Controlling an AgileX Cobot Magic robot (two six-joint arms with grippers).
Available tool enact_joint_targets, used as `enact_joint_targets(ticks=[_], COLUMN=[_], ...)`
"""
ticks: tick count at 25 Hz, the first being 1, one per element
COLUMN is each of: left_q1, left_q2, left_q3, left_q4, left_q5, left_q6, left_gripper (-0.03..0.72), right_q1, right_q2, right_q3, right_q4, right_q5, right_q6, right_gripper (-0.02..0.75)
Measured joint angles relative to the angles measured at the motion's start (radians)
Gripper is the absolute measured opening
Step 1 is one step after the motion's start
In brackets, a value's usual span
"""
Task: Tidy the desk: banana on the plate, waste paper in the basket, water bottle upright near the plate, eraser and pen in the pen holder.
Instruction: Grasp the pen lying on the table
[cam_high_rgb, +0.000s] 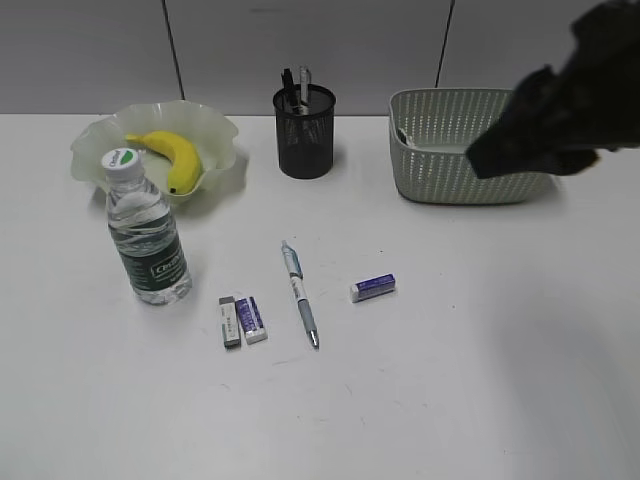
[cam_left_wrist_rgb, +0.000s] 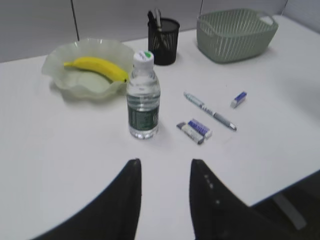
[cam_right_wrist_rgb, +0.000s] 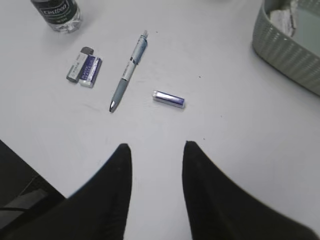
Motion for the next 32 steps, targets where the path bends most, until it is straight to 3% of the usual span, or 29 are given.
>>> enact_joint_targets(ticks=[6, 10, 13, 19, 25, 32], left_q1=[0.000, 0.000, 0.000, 0.000, 0.000, 0.000], left_q2=[0.000, 0.000, 0.000, 0.000, 0.000, 0.000], left_q3=[0.021, 0.021, 0.021, 0.021, 0.021, 0.021], left_q4=[-0.020, -0.020, -0.020, -0.020, -0.020, -0.020], left_q5=[0.034, 0.035, 0.035, 0.035, 0.035, 0.035], left_q6=[0.040, 0.045, 0.045, 0.047, 0.048, 0.048], left_gripper=[0.249, 0.249, 0.249, 0.249, 0.249, 0.249], right_q1=[0.092, 0.153, 0.166, 0.170, 0.170, 0.170], right_q2=[0.339, 0.551, 0.704, 0.945, 1.113, 1.201], right_q3=[-0.242, -0.418, -0.555, -0.807, -0.946, -0.965], right_q4=[-0.030, -0.092, -0.099, -0.101, -0.101, -0.101], right_q5=[0.041, 0.119, 0.197, 0.283, 0.398, 0.420], right_q6=[0.060, 0.155, 0.194, 0.245, 0.273, 0.279], right_gripper=[0.290, 0.359, 0.437, 0.461, 0.462, 0.446])
